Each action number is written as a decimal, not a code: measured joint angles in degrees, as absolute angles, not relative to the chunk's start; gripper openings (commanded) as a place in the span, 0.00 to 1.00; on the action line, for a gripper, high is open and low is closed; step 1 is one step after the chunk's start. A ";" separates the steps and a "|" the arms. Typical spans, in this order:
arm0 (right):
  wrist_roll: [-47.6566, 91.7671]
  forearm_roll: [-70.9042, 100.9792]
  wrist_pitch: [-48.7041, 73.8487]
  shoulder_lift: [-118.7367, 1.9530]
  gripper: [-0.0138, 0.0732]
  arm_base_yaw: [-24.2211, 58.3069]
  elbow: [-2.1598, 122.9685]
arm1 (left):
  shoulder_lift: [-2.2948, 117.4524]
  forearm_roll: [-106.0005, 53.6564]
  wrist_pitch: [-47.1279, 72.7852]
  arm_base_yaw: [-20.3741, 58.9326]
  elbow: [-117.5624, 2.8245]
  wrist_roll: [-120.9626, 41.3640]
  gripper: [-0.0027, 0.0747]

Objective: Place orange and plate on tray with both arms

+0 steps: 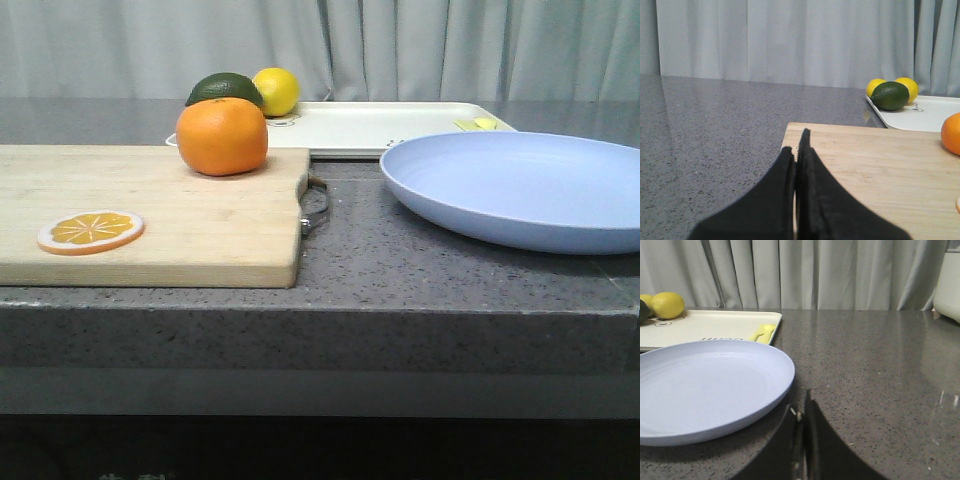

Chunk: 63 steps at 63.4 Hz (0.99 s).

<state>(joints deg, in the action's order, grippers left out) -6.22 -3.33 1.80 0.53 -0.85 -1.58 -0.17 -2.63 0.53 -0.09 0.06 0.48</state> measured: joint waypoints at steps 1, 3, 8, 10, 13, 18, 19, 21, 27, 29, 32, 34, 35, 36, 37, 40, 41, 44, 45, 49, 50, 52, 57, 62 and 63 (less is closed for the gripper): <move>-6.22 -3.33 1.80 0.53 0.09 -0.85 -1.58 | -0.17 -2.63 0.53 -0.09 0.06 0.48 0.01; -6.22 -3.33 1.80 0.53 0.09 -0.85 -1.58 | -0.17 -2.63 0.53 -0.09 0.06 0.48 0.01; -6.22 -3.33 1.80 0.53 0.09 -0.85 -1.58 | -0.17 -2.63 0.53 -0.09 0.06 0.48 0.01; -6.22 -3.33 1.80 0.53 0.09 -0.85 -1.58 | -0.17 -2.63 0.53 -0.09 0.06 0.48 0.01; -6.22 -3.33 1.80 0.53 0.09 -0.85 -1.58 | -0.17 -2.63 0.53 -0.09 0.06 0.48 0.01; -6.22 -3.33 1.80 0.53 0.09 -0.85 -1.58 | -0.17 -2.63 0.53 -0.09 0.06 0.48 0.01; -6.22 -3.33 1.80 0.53 0.09 -0.85 -1.58 | -0.17 -2.63 0.53 -0.09 0.06 0.48 0.01; -6.22 -3.33 1.80 0.53 0.09 -0.85 -1.58 | -0.17 -2.63 0.53 -0.09 0.06 0.48 0.01; -6.22 -3.33 1.80 0.53 0.09 -0.85 -1.58 | -0.17 -2.63 0.53 -0.09 0.06 0.48 0.01; -6.22 -3.33 1.80 0.53 0.09 -0.85 -1.58 | -0.17 -2.63 0.53 -0.09 0.06 0.48 0.01; -6.22 -3.33 1.80 0.53 0.09 -0.85 -1.58 | -0.17 -2.63 0.53 -0.09 0.06 0.48 0.01; -6.22 -3.33 1.80 0.53 0.09 -0.85 -1.58 | -0.17 -2.63 0.53 -0.09 0.06 0.48 0.01; -6.22 -3.33 1.80 0.53 0.09 -0.85 -1.58 | -0.17 -2.63 0.53 -0.09 0.06 0.48 0.01; -6.22 -3.33 1.80 0.53 0.09 -0.85 -1.58 | -0.17 -2.63 0.53 -0.09 0.06 0.48 0.01; -6.22 -3.33 1.80 0.53 0.09 -0.85 -1.58 | -0.17 -2.63 0.53 -0.09 0.06 0.48 0.01; -6.22 -3.33 1.80 0.53 0.09 -0.85 -1.58 | -0.17 -2.63 0.53 -0.09 0.06 0.48 0.01; -6.22 -3.33 1.80 0.53 0.09 -0.85 -1.58 | -0.17 -2.63 0.53 -0.09 0.06 0.48 0.01; -6.22 -3.33 1.80 0.53 0.09 -0.85 -1.58 | -0.17 -2.63 0.00 -0.09 0.06 0.48 0.01; -6.22 -3.33 1.80 0.53 0.09 -0.85 -1.58 | -0.17 -2.63 0.00 -0.09 0.06 0.48 0.01; -6.22 -3.33 1.80 0.53 0.09 -0.85 -1.58 | -0.17 -2.63 -0.31 -0.09 0.06 0.48 0.01; -6.22 -3.33 1.80 0.53 0.09 -0.85 -1.58 | -0.17 -2.63 -0.39 -0.09 -0.07 0.48 0.01; -6.22 -3.33 1.96 0.53 0.09 -0.85 -1.58 | -0.17 -2.63 -0.39 -0.09 -0.16 0.48 0.01; -6.22 -3.33 3.86 0.53 0.09 -0.85 0.05 | -0.17 -2.63 1.17 -0.09 -1.98 0.48 0.01; -6.22 -3.33 7.00 0.53 0.09 -0.85 3.46 | -0.17 -2.63 3.62 -0.09 -5.49 0.48 0.01; -6.22 -3.33 7.55 0.53 0.09 -0.85 4.57 | -0.17 -2.63 4.15 -0.09 -6.27 0.48 0.01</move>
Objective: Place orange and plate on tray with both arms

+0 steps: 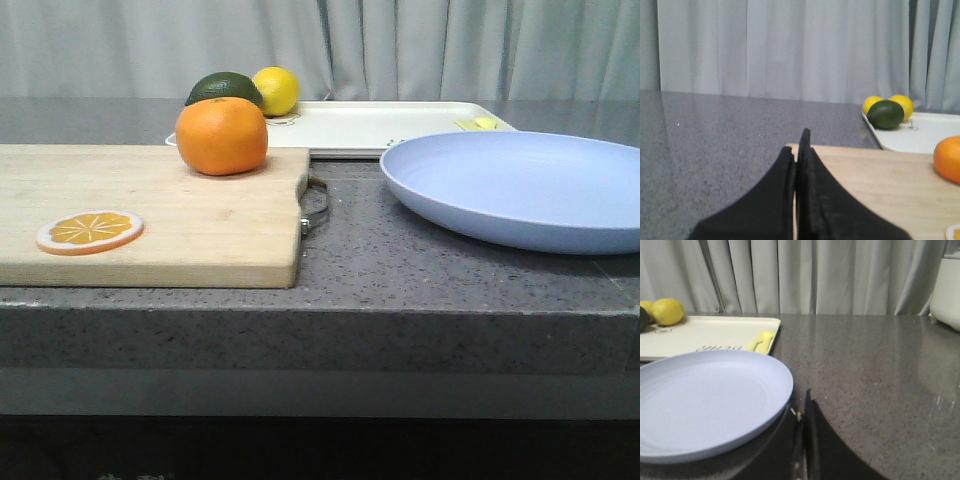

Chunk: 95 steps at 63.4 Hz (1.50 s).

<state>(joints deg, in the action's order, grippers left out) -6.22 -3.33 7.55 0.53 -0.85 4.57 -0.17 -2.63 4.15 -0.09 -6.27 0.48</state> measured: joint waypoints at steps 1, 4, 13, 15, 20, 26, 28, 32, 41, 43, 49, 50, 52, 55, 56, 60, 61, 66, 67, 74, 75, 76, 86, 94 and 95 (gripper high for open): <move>-6.22 -3.33 8.48 0.53 0.09 -0.85 5.35 | -0.17 -2.63 5.04 -0.09 -7.54 0.48 0.01; -6.22 -3.33 10.52 0.53 0.09 -0.85 8.62 | -0.17 -2.63 7.53 -0.09 -11.07 0.48 0.01; -6.22 -3.36 15.76 -2.66 0.09 -0.85 17.99 | 3.40 -2.63 15.11 -0.09 -21.47 0.48 0.01; -6.22 -3.36 16.83 -4.01 0.09 -0.85 20.00 | 4.87 -2.63 16.91 -0.09 -23.81 0.48 0.01; -6.22 -3.36 20.16 -8.14 0.09 -0.85 25.17 | 8.94 -2.63 21.49 -0.09 -29.35 0.48 0.01; -6.22 -3.36 24.39 -13.09 0.09 -0.85 30.42 | 14.07 -2.63 26.69 -0.09 -35.36 0.48 0.01; -6.22 -3.36 25.89 -14.92 0.09 -0.85 32.11 | 15.85 -2.63 28.44 -0.09 -37.22 0.48 0.01; -6.11 -3.36 28.38 -18.39 0.09 -0.85 34.77 | 19.13 -2.63 31.03 -0.09 -40.10 0.48 0.01; -6.11 -3.45 30.79 -24.52 0.09 -0.85 36.53 | 24.16 -2.63 32.77 -0.09 -42.10 0.48 0.01; -6.11 -3.45 31.06 -25.54 0.09 -0.85 36.53 | 24.81 -2.63 33.08 -0.09 -42.10 0.48 0.01; -6.11 -3.45 31.53 -27.97 0.09 -0.85 36.53 | 26.22 -2.63 33.32 -0.09 -42.10 0.48 0.01; -6.11 -3.45 31.53 -28.26 0.09 -0.85 36.53 | 26.42 -2.63 33.32 -0.09 -42.10 0.48 0.01; -6.11 -3.45 31.69 -29.10 0.09 -0.85 36.53 | 26.94 -2.63 33.32 -0.09 -42.10 0.48 0.01; -6.11 -3.45 31.79 -30.04 0.09 -0.85 36.53 | 27.59 -2.63 33.32 -0.09 -42.10 0.48 0.01; -6.11 -3.45 31.90 -30.31 0.09 -0.85 36.53 | 27.74 -2.63 33.32 -0.09 -42.10 0.48 0.01; -6.11 -3.45 32.02 -31.56 0.12 -0.85 36.53 | 28.50 -2.63 33.32 -0.09 -42.10 0.48 0.01; -6.11 -3.45 32.10 -31.78 0.13 -0.85 36.53 | 28.64 -2.63 33.32 -0.09 -42.10 0.48 0.02; -5.86 -3.45 32.30 -32.91 0.25 -0.85 36.53 | 29.27 -2.63 33.32 -0.09 -42.10 0.48 0.07; -5.72 -3.45 32.30 -33.04 0.28 -0.85 36.53 | 29.26 -2.63 33.32 -0.09 -42.10 0.48 0.10; -5.61 -3.45 32.39 -33.56 0.61 -0.85 36.53 | 29.49 -2.63 33.42 -0.09 -42.10 0.48 0.33; -5.61 -3.45 32.39 -33.56 0.65 -0.85 36.53 | 29.49 -2.63 33.42 -0.09 -42.10 0.48 0.36; -5.61 -3.45 32.39 -33.56 0.69 -0.85 36.53 | 29.49 -2.63 33.42 -0.09 -42.10 0.48 0.40; -5.52 -3.48 32.67 -33.56 0.90 -0.85 36.53 | 29.49 -2.63 33.42 1.94 -42.18 0.48 0.72; -5.52 -2.54 33.06 -33.56 0.90 0.14 36.53 | 30.53 -2.63 33.42 7.81 -42.18 0.00 0.73; -5.48 -2.43 33.15 -33.56 0.90 0.39 36.53 | 30.76 -2.63 33.42 8.51 -42.18 0.00 0.73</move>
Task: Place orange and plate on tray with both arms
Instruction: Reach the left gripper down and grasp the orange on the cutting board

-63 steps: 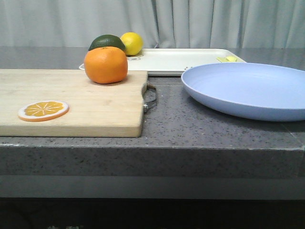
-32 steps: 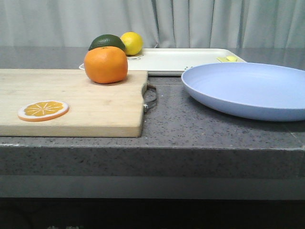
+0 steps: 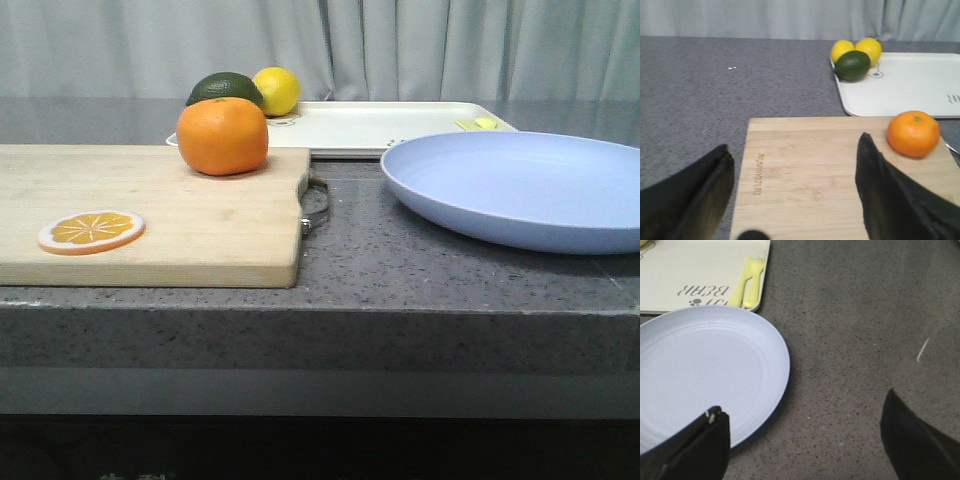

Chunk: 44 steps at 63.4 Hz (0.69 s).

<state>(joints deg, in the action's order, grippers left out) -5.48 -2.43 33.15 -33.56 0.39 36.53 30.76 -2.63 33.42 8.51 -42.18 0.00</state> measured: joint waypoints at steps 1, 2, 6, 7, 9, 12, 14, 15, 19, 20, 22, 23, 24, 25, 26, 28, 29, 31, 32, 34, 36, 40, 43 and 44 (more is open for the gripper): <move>-5.39 -2.43 33.19 -33.56 0.90 0.65 36.53 | 31.04 -2.63 33.42 9.22 -42.18 0.00 0.73; -5.39 -2.32 33.28 -33.56 0.90 0.94 36.53 | 31.49 -2.63 33.30 10.30 -42.18 -0.32 0.73; -4.99 -2.30 33.57 -33.56 0.90 2.65 36.53 | 33.27 -2.63 32.82 13.51 -42.18 -0.57 0.73; -4.84 -2.30 33.70 -33.56 0.90 3.04 36.53 | 33.95 -2.63 32.54 14.22 -42.18 -0.57 0.73; -4.57 -2.30 33.86 -33.56 0.90 4.01 36.53 | 34.96 -2.63 31.98 15.60 -42.18 -0.57 0.73; -4.14 -2.17 33.99 -33.56 0.90 5.33 36.53 | 36.96 -2.63 30.75 18.33 -42.23 -0.57 0.73; -3.89 -2.17 34.10 -33.56 0.90 6.18 36.53 | 38.58 -2.63 29.99 20.00 -42.46 -0.60 0.73; -3.70 -2.17 34.08 -33.56 0.90 6.51 36.53 | 39.27 -2.63 29.71 20.63 -42.47 -0.69 0.73; -3.58 -2.14 34.08 -33.56 0.90 7.72 36.53 | 42.67 -2.52 28.49 23.35 -43.31 -0.69 0.73; -3.58 -2.14 34.08 -33.56 0.90 7.95 36.53 | 43.89 -2.41 28.18 23.91 -43.55 -0.69 0.73; -3.52 -2.14 34.08 -33.56 0.90 8.39 36.53 | 45.57 -2.25 27.84 24.96 -44.30 -0.69 0.73; -3.52 -2.14 34.12 -33.56 0.90 8.40 36.53 | 46.43 -2.08 27.82 25.69 -44.65 -0.69 0.73; -3.44 -2.14 34.12 -33.56 0.90 8.56 36.53 | 47.33 -2.07 27.64 26.16 -45.03 -0.69 0.73; -3.44 -2.14 34.12 -33.56 0.90 8.56 36.53 | 48.23 -1.99 27.53 26.60 -45.45 -0.69 0.73; -3.44 -2.14 34.23 -33.56 0.90 8.65 36.53 | 49.60 -1.83 27.55 27.22 -46.10 -0.80 0.73; -3.38 -2.14 34.22 -33.56 0.90 8.69 36.53 | 51.53 -1.77 27.41 27.95 -47.02 -0.80 0.73; -3.38 -2.14 34.22 -33.56 0.90 8.69 36.53 | 53.02 -1.60 27.28 28.42 -47.74 -0.80 0.74; -3.38 -2.14 34.22 -33.56 0.90 8.79 36.53 | 55.53 -1.45 27.15 28.97 -48.70 -0.80 0.75; -3.38 -2.14 34.22 -33.56 0.90 8.79 36.53 | 56.54 -1.30 27.15 29.23 -49.20 -0.80 0.76; -3.38 -2.14 34.24 -33.56 0.90 8.79 36.53 | 58.50 -0.89 27.15 29.85 -50.51 -0.80 0.78; -3.30 -2.14 34.35 -33.56 0.90 8.79 36.53 | 60.43 -0.61 27.15 30.29 -51.57 -0.80 0.80; -3.30 -2.14 34.35 -33.56 0.90 8.79 36.53 | 65.15 0.00 27.05 31.17 -54.02 -0.80 0.86; -3.30 -2.14 34.35 -33.56 0.90 8.79 36.53 | 67.89 0.00 26.84 31.79 -56.00 -0.80 0.89; -3.30 -2.14 34.35 -33.56 0.90 8.79 36.53 | 69.26 0.00 26.84 31.85 -56.85 -0.80 0.89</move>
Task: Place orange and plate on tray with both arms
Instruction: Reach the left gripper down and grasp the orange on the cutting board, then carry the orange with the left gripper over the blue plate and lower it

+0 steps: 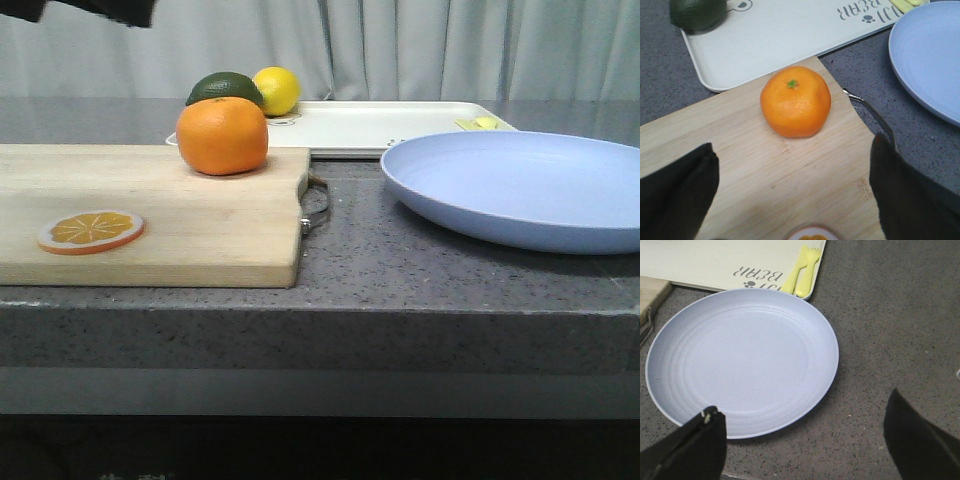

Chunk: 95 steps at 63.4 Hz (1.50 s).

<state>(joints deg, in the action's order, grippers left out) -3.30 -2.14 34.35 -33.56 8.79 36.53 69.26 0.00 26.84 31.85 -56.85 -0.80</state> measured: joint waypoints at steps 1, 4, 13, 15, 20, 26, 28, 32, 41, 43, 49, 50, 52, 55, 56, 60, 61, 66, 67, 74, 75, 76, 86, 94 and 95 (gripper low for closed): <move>-3.30 -2.14 34.35 -33.56 0.90 8.79 36.53 | 70.14 0.34 26.73 32.02 -57.42 -0.80 0.89; -3.30 -2.14 34.35 -33.56 0.90 8.79 36.53 | 72.80 0.39 26.72 32.28 -59.16 -0.80 0.89; -3.30 -2.14 34.35 -33.56 0.90 8.79 36.53 | 81.02 0.83 26.92 32.52 -65.11 -0.80 0.89; -3.30 -2.14 34.35 -33.56 0.90 8.79 36.53 | 82.92 1.37 27.23 32.52 -66.63 -0.80 0.89; -3.30 -2.14 34.35 -33.56 0.90 8.79 36.53 | 86.75 2.49 28.30 32.52 -69.78 -0.80 0.89; -3.30 -2.14 34.35 -33.56 0.90 8.79 36.53 | 90.89 3.65 29.23 32.52 -73.06 -0.90 0.89; -3.30 -2.14 34.35 -33.56 0.90 8.79 36.53 | 91.92 4.30 29.21 32.52 -74.10 -0.90 0.89; -3.30 -2.14 34.35 -33.56 0.90 8.79 36.53 | 94.04 4.92 29.60 32.52 -75.66 -0.90 0.89; -3.30 -2.14 34.35 -33.56 0.90 8.79 36.53 | 97.73 5.49 31.31 32.52 -78.64 -0.90 0.89; -3.30 -2.14 34.35 -33.56 0.90 8.79 36.53 | 98.35 5.49 31.42 32.52 -78.90 -0.90 0.89; -3.30 -2.14 34.35 -33.56 0.90 8.79 36.53 | 100.13 5.53 31.84 32.52 -79.34 -0.90 0.89; -3.30 -2.14 34.35 -33.56 0.90 8.79 36.53 | 100.35 5.62 31.95 32.52 -79.34 -0.90 0.89; -3.30 -2.14 34.35 -33.56 0.90 8.79 36.53 | 100.69 5.62 32.10 32.52 -79.34 -0.90 0.89; -3.30 -2.14 34.35 -33.56 0.90 8.79 36.53 | 101.11 5.62 32.51 32.52 -79.34 -0.90 0.89; -3.30 -2.14 34.35 -33.56 0.90 8.79 36.53 | 101.10 5.62 32.68 32.52 -79.34 -0.90 0.89; -3.30 -2.14 34.35 -33.56 0.90 8.79 36.53 | 101.22 5.62 32.87 32.52 -79.34 -0.90 0.88; -3.30 -2.14 34.35 -33.56 0.90 8.79 36.53 | 101.22 5.62 32.97 32.52 -79.34 -0.90 0.88; -3.30 -2.14 34.35 -33.56 0.90 8.79 36.53 | 101.22 5.62 33.60 32.52 -79.44 -0.90 0.80; -3.30 -2.14 34.35 -33.56 0.90 8.79 36.53 | 101.22 5.62 33.73 32.52 -79.44 -0.90 0.78; -3.30 -2.14 34.35 -33.56 0.90 8.79 36.53 | 101.22 5.62 34.43 32.52 -79.57 -0.90 0.66; -3.30 -2.14 34.35 -33.56 0.90 8.79 36.53 | 101.22 5.62 34.51 32.52 -79.69 -0.90 0.65; -3.30 -2.14 34.35 -33.56 0.90 8.79 36.53 | 101.22 5.62 34.68 32.52 -79.70 -0.90 0.63; -3.30 -2.14 34.35 -33.56 0.90 8.79 36.53 | 101.33 5.11 36.09 32.52 -81.09 -0.90 0.62; -3.30 -2.14 34.35 -33.56 0.90 8.79 36.53 | 101.33 4.88 38.30 33.33 -83.99 -0.90 0.62; -3.30 -2.14 34.35 -33.56 0.90 8.79 36.53 | 101.33 4.88 38.45 33.67 -84.30 -0.90 0.62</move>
<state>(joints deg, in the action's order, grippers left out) -3.30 -2.14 34.35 -33.56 8.79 36.53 101.33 4.88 38.45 33.67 -84.30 -0.90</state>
